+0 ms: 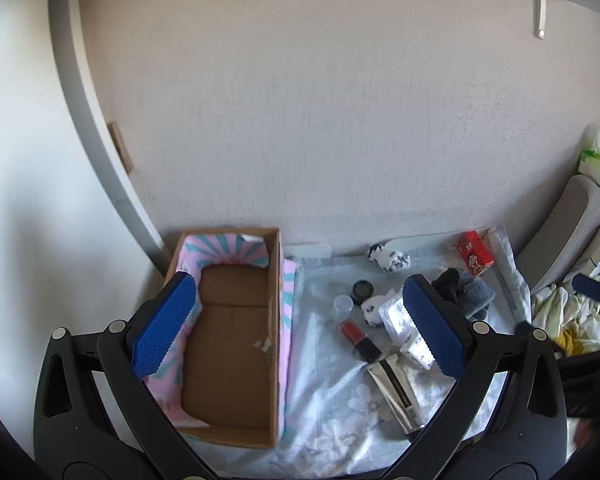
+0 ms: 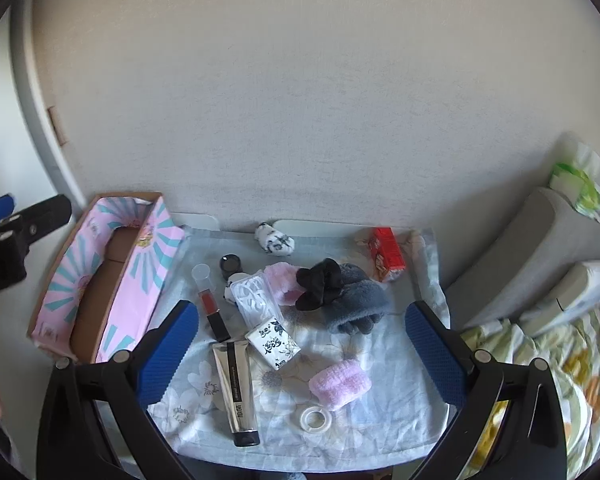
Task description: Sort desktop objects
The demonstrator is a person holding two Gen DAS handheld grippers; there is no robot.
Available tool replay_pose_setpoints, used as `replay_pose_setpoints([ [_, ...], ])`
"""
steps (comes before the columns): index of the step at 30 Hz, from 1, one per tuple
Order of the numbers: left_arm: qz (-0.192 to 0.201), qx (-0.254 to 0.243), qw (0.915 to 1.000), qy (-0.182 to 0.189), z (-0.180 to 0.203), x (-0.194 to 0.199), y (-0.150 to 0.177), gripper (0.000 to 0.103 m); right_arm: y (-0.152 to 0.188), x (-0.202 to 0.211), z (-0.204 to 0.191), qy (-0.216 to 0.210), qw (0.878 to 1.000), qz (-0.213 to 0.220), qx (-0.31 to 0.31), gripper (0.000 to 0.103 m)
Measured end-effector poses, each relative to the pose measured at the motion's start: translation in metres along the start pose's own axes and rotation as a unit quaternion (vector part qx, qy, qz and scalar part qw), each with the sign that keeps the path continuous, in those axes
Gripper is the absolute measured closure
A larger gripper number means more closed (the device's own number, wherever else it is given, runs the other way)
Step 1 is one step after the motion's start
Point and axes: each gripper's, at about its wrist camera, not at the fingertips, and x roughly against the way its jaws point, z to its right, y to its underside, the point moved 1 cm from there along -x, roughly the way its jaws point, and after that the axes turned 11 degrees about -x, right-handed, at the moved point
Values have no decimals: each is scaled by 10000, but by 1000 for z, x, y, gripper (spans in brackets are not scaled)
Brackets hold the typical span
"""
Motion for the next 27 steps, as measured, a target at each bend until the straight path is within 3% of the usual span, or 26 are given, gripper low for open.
replay_pose_setpoints([
  [2,46,-135,9999,38,-2,-1,-6,0,-5,2,11,-219,9996,-99,141,0],
  [6,-120,-87,9990,418,6,-15,0,0,-10,2,41,21,9993,-108,345,0],
  [9,-485,17,9959,762,25,-34,21,0,-3,-4,62,118,9991,-198,353,0],
  [14,-1180,-42,9868,1106,71,-67,67,0,31,-31,86,-136,9971,-709,249,0],
  [21,-1906,276,9734,1244,119,-121,122,2,77,-84,98,-503,9890,-1344,360,0],
  [27,-2447,413,9625,1094,154,-152,160,9,99,-136,99,-642,9801,-1721,748,0],
])
